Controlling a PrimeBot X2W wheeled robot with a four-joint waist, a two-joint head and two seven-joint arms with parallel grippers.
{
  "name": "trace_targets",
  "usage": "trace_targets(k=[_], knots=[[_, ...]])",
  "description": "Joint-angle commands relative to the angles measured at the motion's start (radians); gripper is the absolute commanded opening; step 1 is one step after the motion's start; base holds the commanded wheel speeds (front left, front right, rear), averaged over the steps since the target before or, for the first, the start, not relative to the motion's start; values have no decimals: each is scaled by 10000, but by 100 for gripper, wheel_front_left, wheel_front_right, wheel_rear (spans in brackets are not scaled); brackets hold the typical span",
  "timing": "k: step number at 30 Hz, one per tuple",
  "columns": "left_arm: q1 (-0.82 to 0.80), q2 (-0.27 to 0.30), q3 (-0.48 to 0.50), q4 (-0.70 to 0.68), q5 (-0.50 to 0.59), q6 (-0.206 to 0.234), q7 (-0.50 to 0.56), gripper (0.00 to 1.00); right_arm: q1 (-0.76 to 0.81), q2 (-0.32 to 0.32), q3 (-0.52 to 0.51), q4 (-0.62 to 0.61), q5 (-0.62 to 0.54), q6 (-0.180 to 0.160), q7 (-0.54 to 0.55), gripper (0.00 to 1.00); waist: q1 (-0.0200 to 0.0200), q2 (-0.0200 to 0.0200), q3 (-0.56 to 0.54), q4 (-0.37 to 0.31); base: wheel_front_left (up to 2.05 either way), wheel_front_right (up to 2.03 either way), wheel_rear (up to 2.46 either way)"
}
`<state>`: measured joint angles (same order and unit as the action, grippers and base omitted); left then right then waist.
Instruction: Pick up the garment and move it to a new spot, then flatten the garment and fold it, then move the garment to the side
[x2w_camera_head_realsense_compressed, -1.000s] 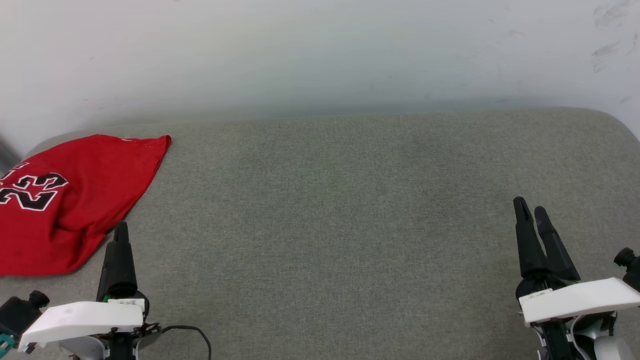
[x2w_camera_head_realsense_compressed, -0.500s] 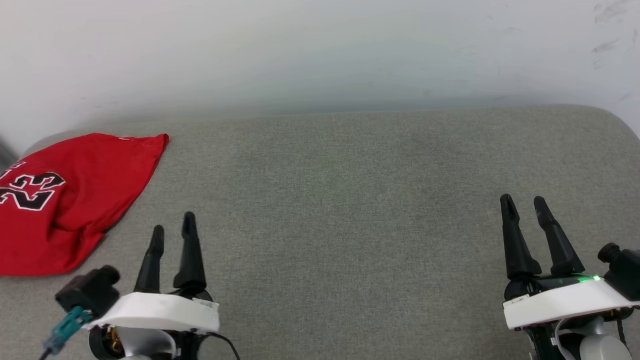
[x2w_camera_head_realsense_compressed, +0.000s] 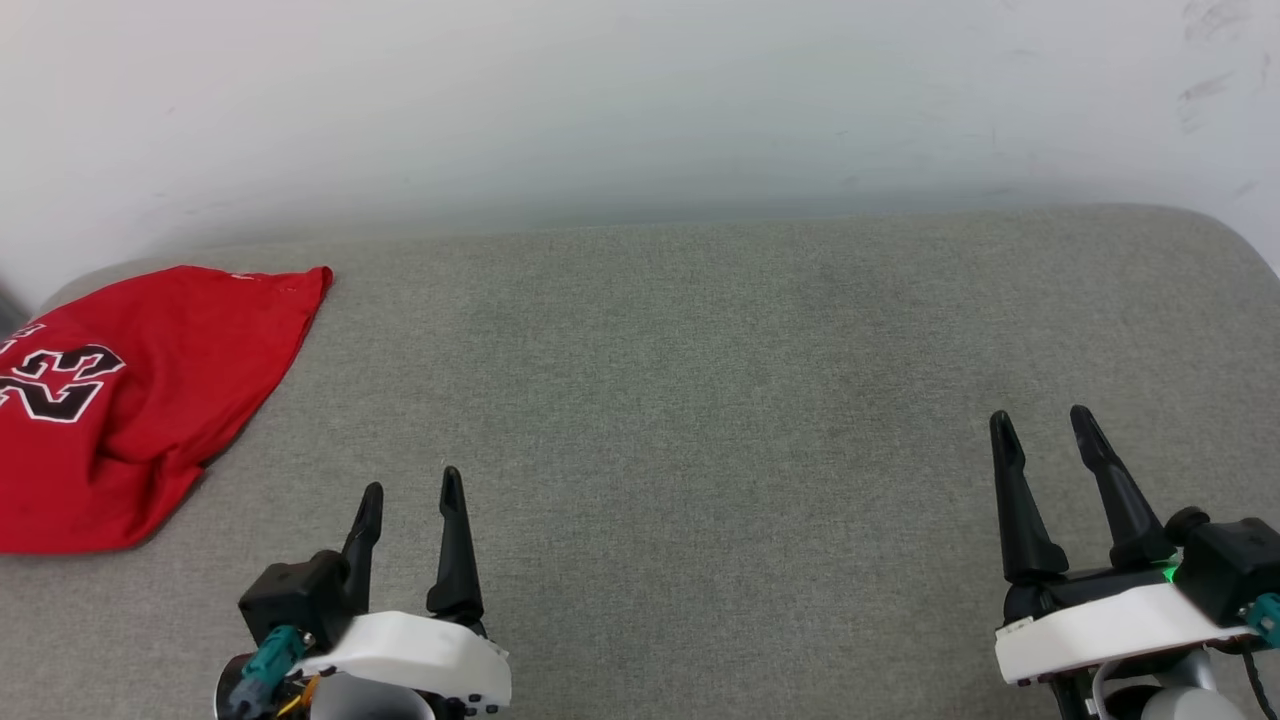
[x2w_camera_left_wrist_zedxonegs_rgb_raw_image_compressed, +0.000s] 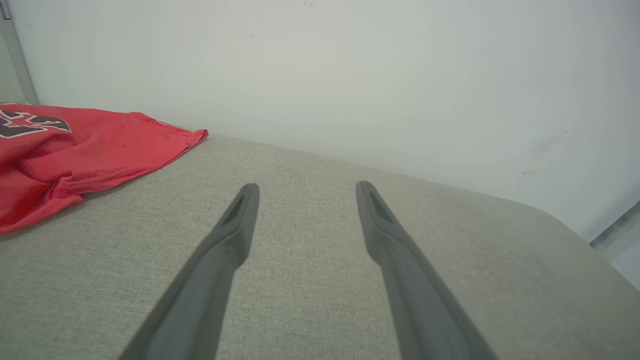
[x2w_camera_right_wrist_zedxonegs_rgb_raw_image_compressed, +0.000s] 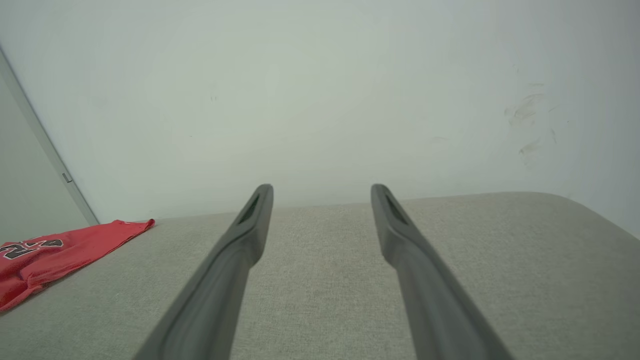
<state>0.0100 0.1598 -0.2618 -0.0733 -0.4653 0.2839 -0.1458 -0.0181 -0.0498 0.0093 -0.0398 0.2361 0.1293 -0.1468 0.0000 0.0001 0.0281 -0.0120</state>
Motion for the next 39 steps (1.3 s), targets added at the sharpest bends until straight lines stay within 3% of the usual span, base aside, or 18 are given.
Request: trace_targets(k=[1, 5, 8, 19, 32, 39], knots=[[-180, 131, -197, -68, 293, 147, -121, 100, 8, -9, 0, -70, -337, 19, -119, 100, 0, -1, -5, -5, 0, 0, 0], [-53, 125, -324, 64, 498, 389, -224, 100, 100, -9, 24, 8, -671, 20, -223, 100, 0, -1, -24, -21, 0, 0, 0], [2, 153, -481, 62, 564, -46, -303, 100, 173, -8, 102, 120, -970, 20, -290, 100, 0, -1, -36, -31, 0, 0, 0], [244, -102, -197, -157, 1284, -806, -542, 100, 200, -7, 354, -52, -1801, 20, -522, 100, 0, -1, -39, -34, 0, 0, 0], [855, -1001, 1386, 93, 1835, -2986, -803, 100, 400, -7, 160, 107, -1002, 12, -791, 100, 0, -1, -32, -93, 0, 0, 0], [970, -1095, 1571, 190, 2319, -3473, -943, 100, 421, -6, 150, 266, -1263, 12, -926, 100, 0, -1, -41, -153, 0, 0, 0]])
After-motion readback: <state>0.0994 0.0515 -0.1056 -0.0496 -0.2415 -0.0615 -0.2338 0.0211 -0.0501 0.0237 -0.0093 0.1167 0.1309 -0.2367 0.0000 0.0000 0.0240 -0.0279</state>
